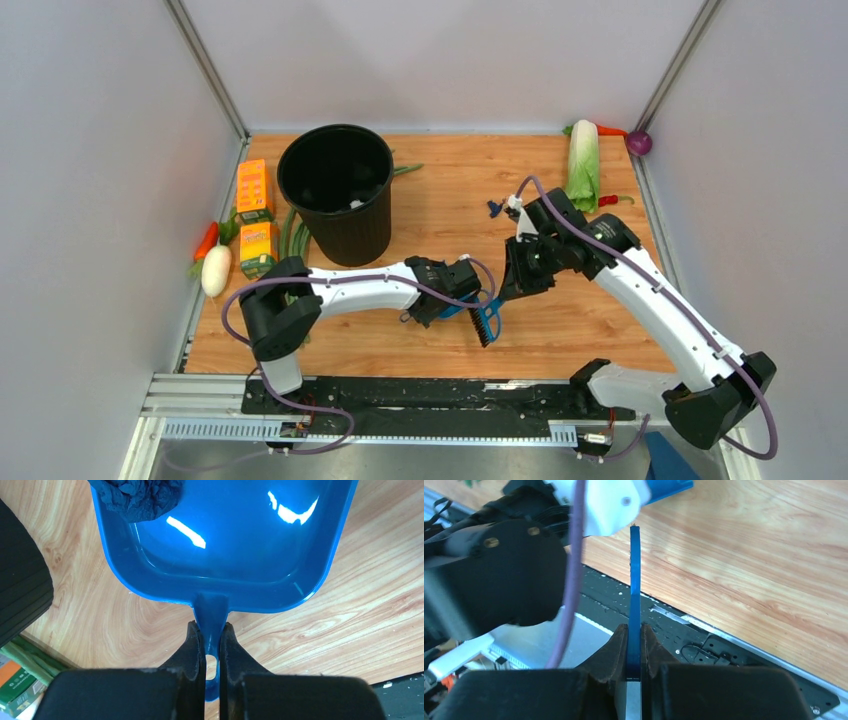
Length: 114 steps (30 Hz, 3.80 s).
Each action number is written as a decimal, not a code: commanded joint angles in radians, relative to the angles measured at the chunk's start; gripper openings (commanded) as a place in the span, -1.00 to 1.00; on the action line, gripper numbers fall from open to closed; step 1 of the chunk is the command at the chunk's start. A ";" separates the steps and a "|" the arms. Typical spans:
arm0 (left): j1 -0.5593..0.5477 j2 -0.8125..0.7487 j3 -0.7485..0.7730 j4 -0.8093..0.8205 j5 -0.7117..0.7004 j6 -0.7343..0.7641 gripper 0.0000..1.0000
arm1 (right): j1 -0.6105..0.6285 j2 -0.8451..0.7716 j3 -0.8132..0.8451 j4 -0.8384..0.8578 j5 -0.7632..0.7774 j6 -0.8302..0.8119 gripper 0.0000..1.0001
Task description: Sweep away the paper scraps from the table
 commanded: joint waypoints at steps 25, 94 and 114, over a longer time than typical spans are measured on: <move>-0.002 -0.115 0.370 -0.239 -0.023 -0.035 -1.00 | -0.030 -0.082 0.039 -0.153 0.464 0.261 -1.00; 0.919 -0.505 0.324 0.120 0.960 -0.688 -1.00 | -0.030 -0.009 -0.001 0.013 0.357 0.298 -1.00; 1.066 -0.640 -0.195 1.281 1.119 -1.539 -1.00 | -0.030 0.001 -0.012 0.020 0.354 0.300 -1.00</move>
